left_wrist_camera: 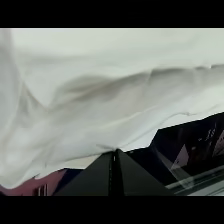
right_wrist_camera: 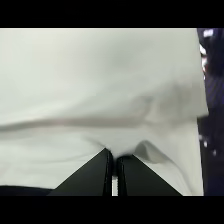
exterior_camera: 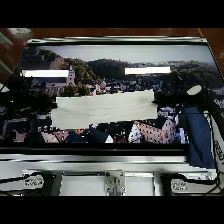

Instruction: Fold the shirts.

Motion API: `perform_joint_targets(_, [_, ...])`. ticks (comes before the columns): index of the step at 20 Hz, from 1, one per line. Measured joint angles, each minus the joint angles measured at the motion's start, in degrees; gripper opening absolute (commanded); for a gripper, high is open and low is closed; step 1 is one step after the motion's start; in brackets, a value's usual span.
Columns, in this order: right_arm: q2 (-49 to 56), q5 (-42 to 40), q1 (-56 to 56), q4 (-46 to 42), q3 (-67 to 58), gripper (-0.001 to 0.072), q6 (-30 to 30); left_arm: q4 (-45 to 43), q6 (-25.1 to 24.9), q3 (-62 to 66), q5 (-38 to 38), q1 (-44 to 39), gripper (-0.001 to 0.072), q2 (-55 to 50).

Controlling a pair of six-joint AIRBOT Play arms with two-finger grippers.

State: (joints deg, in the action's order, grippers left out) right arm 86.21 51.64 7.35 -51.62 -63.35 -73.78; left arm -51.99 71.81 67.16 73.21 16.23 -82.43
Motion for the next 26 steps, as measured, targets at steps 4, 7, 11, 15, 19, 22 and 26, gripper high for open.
perform_joint_targets(4, [7.5, -1.9, -1.4, 0.0, -9.6, 0.0066, -2.7, 0.7, 1.6, 9.9, -0.3, 0.5, 0.0029, -8.0])
perform_joint_targets(7, [11.0, -2.6, -1.7, 0.1, -13.7, 0.0066, -3.7, 1.0, 2.6, 14.5, -0.8, 0.7, 0.0030, -12.4])
perform_joint_targets(11, [14.9, -1.4, -1.9, -1.0, -15.6, 0.0072, -5.6, 1.4, 3.3, 16.7, -1.4, -0.7, 0.0238, -17.2])
perform_joint_targets(15, [16.3, -0.5, -1.6, -3.1, -16.2, 0.0693, -6.4, 1.5, 5.5, 17.5, -1.2, -0.9, 0.0515, -19.6])
perform_joint_targets(19, [14.0, 0.2, 1.7, -4.5, -16.3, 0.0693, -4.9, 1.5, 6.1, 19.4, 4.5, 1.3, 0.0509, -19.8])
perform_joint_targets(22, [14.1, 1.9, 5.1, -4.4, -16.3, 0.0693, -5.8, 1.5, 6.4, 20.1, 8.4, 1.8, 0.0509, -18.8])
perform_joint_targets(26, [18.0, 3.9, 5.8, -0.1, -16.3, 0.0693, -6.1, 1.5, 6.5, 20.5, 10.5, -0.2, 0.0508, -17.1])
